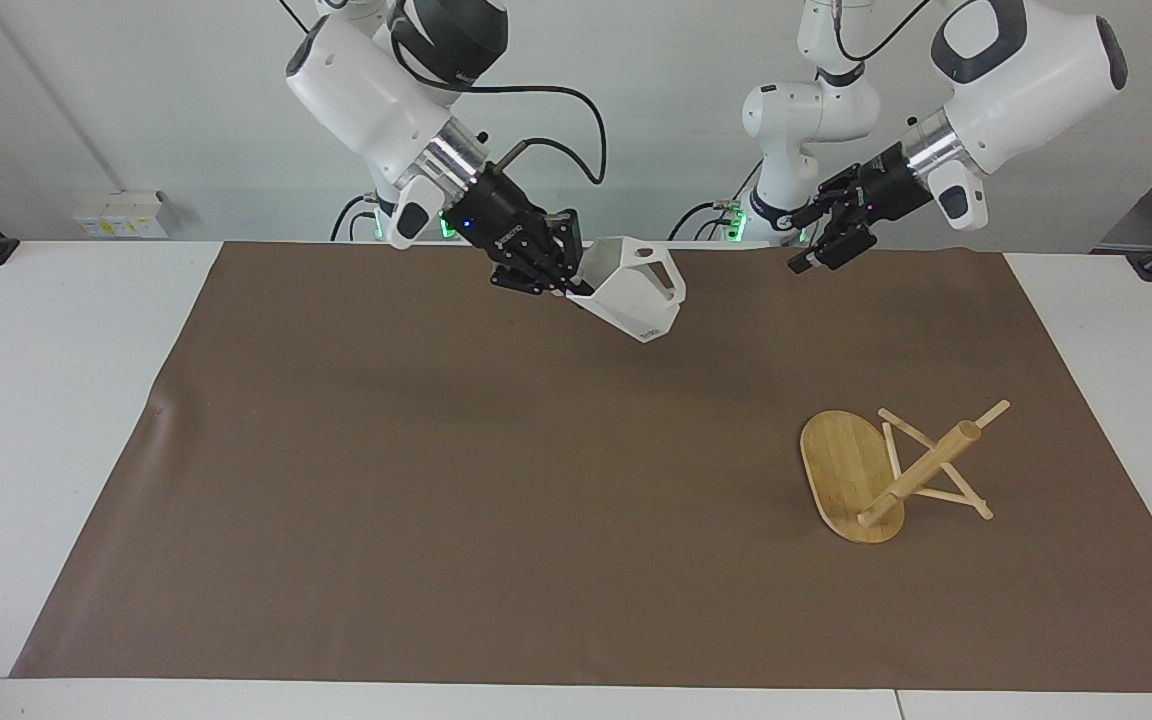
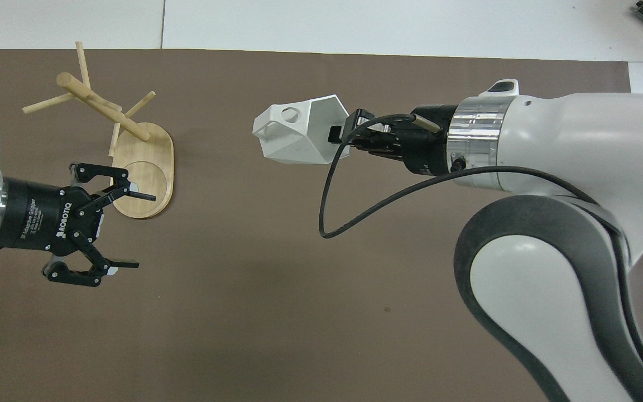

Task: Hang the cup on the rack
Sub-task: 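Carry the cup with the right gripper while the left gripper opens nearby, then grasp the cup with the left gripper and open the right gripper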

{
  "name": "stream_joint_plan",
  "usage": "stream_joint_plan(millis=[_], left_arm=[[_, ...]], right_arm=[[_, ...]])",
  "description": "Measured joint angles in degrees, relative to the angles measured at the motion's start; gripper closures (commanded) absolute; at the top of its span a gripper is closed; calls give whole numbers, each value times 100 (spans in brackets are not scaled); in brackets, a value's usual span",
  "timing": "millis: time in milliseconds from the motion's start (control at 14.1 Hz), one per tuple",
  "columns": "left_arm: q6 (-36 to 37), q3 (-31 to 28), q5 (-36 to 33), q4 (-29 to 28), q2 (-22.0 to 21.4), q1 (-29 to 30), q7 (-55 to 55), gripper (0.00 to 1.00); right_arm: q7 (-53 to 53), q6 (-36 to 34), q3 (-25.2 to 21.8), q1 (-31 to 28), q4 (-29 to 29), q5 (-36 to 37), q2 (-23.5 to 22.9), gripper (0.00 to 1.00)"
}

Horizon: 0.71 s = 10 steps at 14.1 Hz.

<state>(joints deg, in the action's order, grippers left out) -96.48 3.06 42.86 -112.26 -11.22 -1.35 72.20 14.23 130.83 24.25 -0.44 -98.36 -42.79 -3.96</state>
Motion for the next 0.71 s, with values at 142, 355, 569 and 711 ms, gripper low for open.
stream_joint_plan(millis=[142, 355, 569, 711], left_arm=[[-267, 2, 540, -101, 79, 19, 260, 0], [-649, 0, 1209, -103, 302, 73, 467, 0], [-938, 27, 1574, -81, 652, 94, 471, 0], [-1015, 81, 1647, 19, 870, 89, 471, 0]], right_arm=[[3, 113, 64, 20, -35, 0, -56, 100], [3, 521, 272, 27, -58, 0, -213, 100], [24, 905, 483, 95, -63, 0, -368, 100], [39, 923, 518, 101, -62, 0, -393, 100]])
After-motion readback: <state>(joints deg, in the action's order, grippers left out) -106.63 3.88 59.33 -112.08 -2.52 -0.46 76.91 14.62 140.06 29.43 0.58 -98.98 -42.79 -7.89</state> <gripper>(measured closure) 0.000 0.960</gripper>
